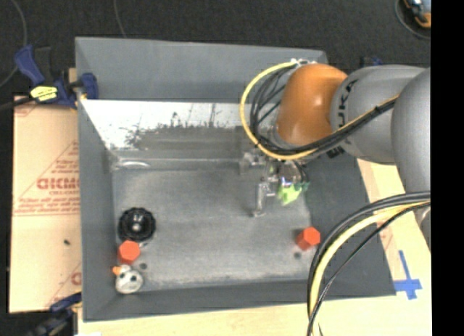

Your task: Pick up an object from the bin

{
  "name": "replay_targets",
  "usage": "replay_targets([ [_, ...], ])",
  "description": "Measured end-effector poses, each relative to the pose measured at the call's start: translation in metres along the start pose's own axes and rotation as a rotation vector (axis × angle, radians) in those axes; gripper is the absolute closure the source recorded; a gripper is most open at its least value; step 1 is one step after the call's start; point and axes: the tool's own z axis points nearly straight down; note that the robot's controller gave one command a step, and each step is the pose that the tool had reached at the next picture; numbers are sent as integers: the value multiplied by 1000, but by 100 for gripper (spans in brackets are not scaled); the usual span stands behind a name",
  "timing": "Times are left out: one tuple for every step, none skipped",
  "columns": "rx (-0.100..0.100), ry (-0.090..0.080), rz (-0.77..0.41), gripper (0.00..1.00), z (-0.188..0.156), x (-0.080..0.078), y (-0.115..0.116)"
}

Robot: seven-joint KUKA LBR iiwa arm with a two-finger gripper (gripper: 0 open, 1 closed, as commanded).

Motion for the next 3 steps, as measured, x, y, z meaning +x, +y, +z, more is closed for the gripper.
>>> replay_targets([
  [2, -7, -52, 0, 4, -15, -38],
  [2, -7, -73, 0, 3, -16, -36],
  [6, -19, -102, 0, 3, -12, -89],
])
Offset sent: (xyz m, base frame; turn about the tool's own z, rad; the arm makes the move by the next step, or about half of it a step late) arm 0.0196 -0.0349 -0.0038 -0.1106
